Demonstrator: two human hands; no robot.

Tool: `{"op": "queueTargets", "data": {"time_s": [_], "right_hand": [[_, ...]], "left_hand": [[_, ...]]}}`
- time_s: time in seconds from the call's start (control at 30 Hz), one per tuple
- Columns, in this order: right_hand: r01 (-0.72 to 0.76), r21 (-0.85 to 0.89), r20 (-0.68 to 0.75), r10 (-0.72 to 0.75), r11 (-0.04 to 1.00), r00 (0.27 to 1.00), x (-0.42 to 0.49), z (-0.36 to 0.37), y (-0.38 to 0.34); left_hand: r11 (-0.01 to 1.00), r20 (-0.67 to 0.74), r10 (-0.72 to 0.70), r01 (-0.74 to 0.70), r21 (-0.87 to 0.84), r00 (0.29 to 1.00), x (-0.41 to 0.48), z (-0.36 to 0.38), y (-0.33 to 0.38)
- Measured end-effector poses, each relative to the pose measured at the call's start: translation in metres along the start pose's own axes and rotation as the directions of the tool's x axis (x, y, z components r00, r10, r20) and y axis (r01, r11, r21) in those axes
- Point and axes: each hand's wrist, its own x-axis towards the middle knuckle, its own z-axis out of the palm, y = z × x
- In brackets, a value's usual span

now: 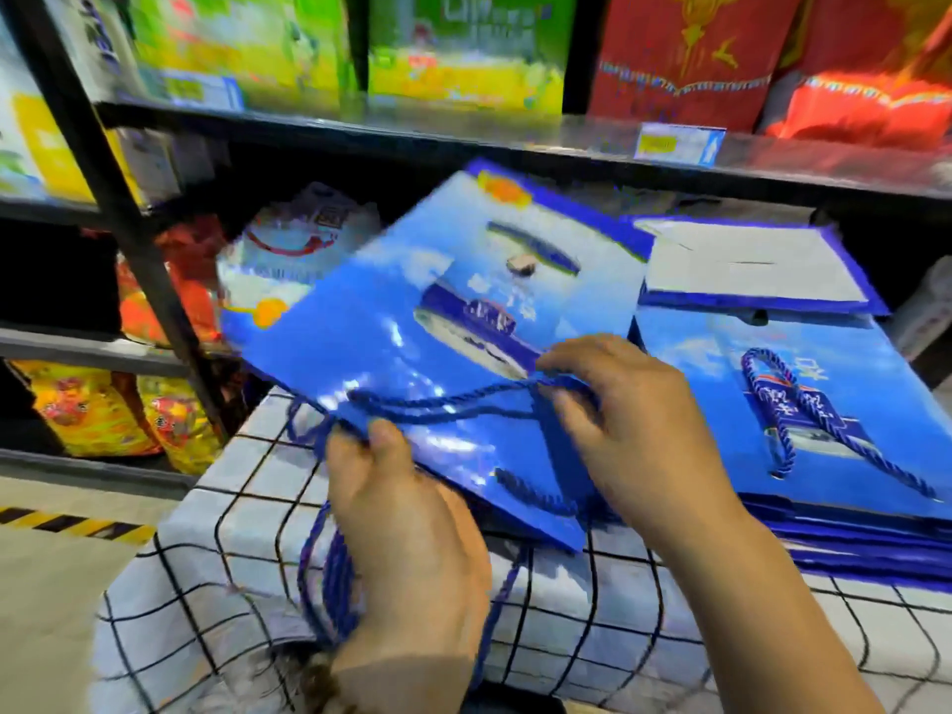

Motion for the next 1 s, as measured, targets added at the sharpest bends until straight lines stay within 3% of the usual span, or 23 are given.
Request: {"op": "queueTargets", "data": {"time_s": [0.1,0.27,0.37,0.47,0.57,0.6,0.67,0.7,0.77,0.83,0.87,0.93,1.0], "right_hand": [[-0.09,-0.073,0.026,0.092,0.993,0.995,0.002,-0.004,0.007],[-0.209,0.02,-0.009,0.209,0.978,0.978,0.009,-0.011,0.011],[-0.2,0.06,0.015,0.199,0.978,0.98,0.014,-0.008,0.01],[-0.205,0.061,0.096,0.198,0.977,0.975,0.016,0.0,0.014],[-0.199,0.0,0.224,0.194,0.98,0.955,0.012,0.005,0.018],[-0.194,-0.011,0.245,0.191,0.981,0.951,0.01,0.004,0.02],[-0.193,-0.032,0.245,0.195,0.981,0.95,0.005,-0.005,0.021],[-0.199,-0.047,0.229,0.204,0.979,0.952,0.003,-0.01,0.024],[-0.25,-0.099,0.16,0.263,0.963,0.951,0.001,-0.022,0.035],[-0.331,-0.228,0.065,0.354,0.915,0.933,0.001,-0.029,0.046],[-0.372,-0.305,0.035,0.4,0.877,0.916,0.002,-0.03,0.049],[-0.423,-0.406,0.052,0.483,0.81,0.874,0.004,-0.027,0.049],[-0.452,-0.409,0.066,0.52,0.792,0.852,0.005,-0.02,0.048]], "left_hand": [[0.987,0.031,-0.138,0.135,0.082,0.99,-0.017,-0.001,-0.004],[0.958,0.108,-0.191,0.162,0.235,0.976,-0.018,-0.011,0.007],[0.877,0.196,-0.304,0.194,0.439,0.932,-0.014,-0.023,0.017],[0.643,0.263,-0.52,0.169,0.747,0.813,-0.011,-0.032,0.032],[0.34,0.294,-0.728,-0.047,0.939,0.619,-0.011,-0.031,0.055],[0.312,0.329,-0.702,-0.143,0.939,0.631,-0.011,-0.028,0.064],[0.264,0.44,-0.447,-0.355,0.897,0.779,-0.001,-0.023,0.077],[0.18,0.477,-0.281,-0.442,0.879,0.833,0.009,-0.02,0.079],[-0.134,0.509,-0.115,-0.521,0.843,0.853,0.037,-0.011,0.077],[-0.444,0.486,-0.164,-0.504,0.741,0.858,0.067,-0.005,0.063],[-0.537,0.466,-0.204,-0.496,0.682,0.861,0.078,-0.002,0.054],[-0.597,0.447,-0.259,-0.506,0.622,0.856,0.087,0.007,0.038],[-0.581,0.453,-0.298,-0.536,0.612,0.84,0.088,0.014,0.027]]}}
